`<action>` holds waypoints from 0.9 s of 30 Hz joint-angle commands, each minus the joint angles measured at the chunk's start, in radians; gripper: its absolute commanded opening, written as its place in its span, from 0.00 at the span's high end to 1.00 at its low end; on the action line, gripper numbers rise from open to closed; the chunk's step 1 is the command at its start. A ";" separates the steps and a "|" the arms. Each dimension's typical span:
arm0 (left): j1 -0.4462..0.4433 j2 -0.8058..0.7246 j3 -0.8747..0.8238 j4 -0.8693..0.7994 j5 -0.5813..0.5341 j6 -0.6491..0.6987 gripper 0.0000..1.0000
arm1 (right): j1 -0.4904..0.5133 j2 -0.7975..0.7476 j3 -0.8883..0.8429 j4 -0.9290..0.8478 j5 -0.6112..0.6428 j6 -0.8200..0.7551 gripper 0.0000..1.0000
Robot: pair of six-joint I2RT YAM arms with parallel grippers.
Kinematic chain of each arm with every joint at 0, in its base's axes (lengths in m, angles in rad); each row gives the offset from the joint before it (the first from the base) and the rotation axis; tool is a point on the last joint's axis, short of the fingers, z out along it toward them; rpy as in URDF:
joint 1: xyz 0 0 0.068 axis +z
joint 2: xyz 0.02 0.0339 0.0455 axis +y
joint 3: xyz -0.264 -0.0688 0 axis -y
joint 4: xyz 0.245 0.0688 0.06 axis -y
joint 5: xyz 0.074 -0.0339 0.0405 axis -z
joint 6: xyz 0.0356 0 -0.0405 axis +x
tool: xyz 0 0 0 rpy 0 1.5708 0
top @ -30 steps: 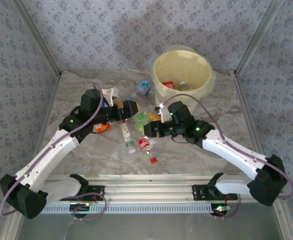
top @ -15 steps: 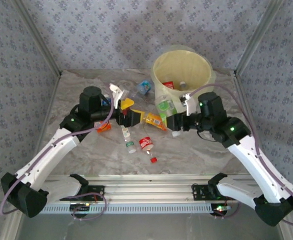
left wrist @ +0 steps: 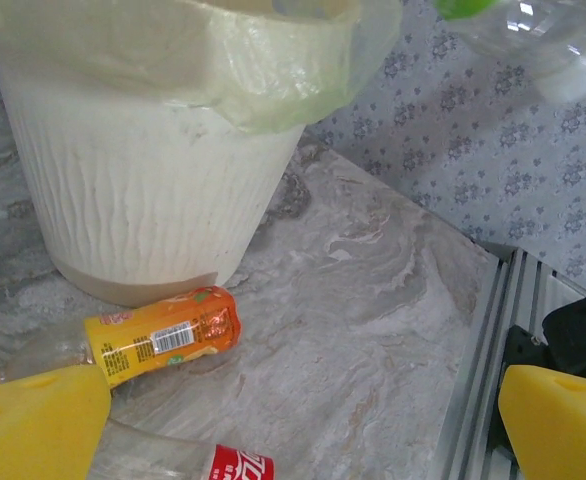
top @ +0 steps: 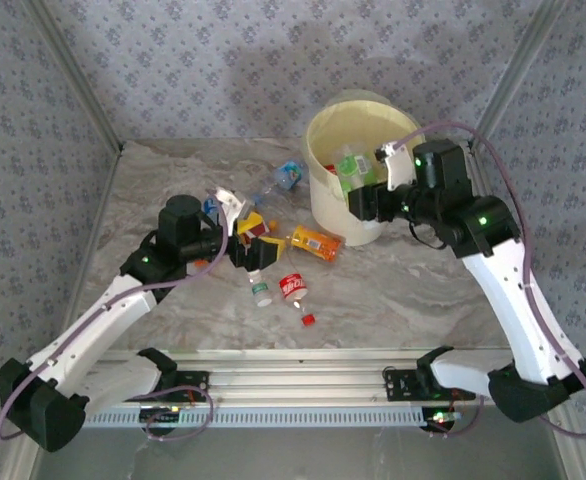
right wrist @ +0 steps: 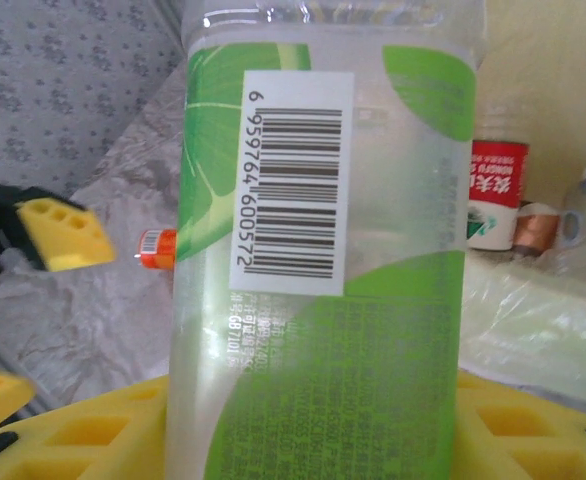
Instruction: Put the plastic bottles in the bin
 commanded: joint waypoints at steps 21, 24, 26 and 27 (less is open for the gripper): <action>-0.093 0.008 -0.032 -0.006 -0.104 0.056 0.00 | -0.133 0.449 0.404 -0.017 0.114 -0.121 0.44; -0.110 0.014 -0.008 -0.043 -0.113 0.076 0.00 | -0.159 0.508 0.424 -0.022 0.103 -0.120 0.44; -0.110 0.010 0.002 -0.053 -0.115 0.080 0.00 | -0.174 0.551 0.443 -0.036 0.088 -0.122 0.44; -0.111 0.005 0.007 -0.061 -0.116 0.088 0.00 | -0.179 0.573 0.456 -0.044 0.081 -0.124 0.44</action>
